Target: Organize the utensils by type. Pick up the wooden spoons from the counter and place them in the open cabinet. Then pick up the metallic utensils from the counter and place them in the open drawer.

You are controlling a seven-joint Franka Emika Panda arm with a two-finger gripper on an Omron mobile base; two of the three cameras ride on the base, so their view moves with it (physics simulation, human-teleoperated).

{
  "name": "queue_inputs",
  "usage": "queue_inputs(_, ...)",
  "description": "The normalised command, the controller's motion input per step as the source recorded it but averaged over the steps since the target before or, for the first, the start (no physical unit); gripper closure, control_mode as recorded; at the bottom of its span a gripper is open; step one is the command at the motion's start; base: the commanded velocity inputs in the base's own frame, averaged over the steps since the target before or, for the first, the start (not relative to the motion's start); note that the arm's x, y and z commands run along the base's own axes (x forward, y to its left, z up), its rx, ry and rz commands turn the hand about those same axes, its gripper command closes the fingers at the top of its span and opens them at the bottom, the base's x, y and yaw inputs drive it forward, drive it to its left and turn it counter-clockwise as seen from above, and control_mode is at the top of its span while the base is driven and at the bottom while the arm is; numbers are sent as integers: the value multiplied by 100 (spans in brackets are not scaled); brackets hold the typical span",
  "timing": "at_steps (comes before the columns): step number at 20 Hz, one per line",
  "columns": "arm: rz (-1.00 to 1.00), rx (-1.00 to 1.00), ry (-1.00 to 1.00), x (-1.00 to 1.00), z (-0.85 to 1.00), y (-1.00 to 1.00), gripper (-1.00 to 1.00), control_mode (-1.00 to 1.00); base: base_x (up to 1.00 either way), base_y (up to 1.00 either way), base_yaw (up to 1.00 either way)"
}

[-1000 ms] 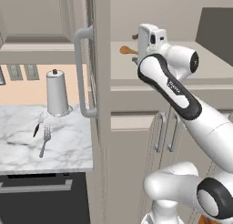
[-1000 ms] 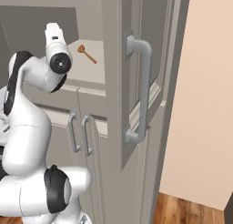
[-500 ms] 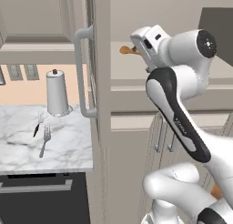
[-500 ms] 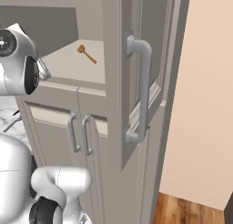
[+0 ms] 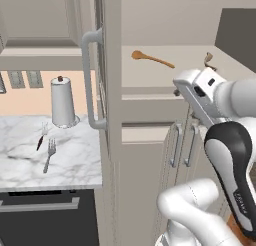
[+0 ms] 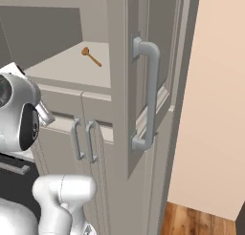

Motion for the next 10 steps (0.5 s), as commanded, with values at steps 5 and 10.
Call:
queue_inputs(5, 0, -4, 4, -100, -80, 0, -100, -100, 0, 0, 0)
queue_inputs(10, -5, 0, 25, -78, -45, -28, -100, -100, 0, 0, 0)
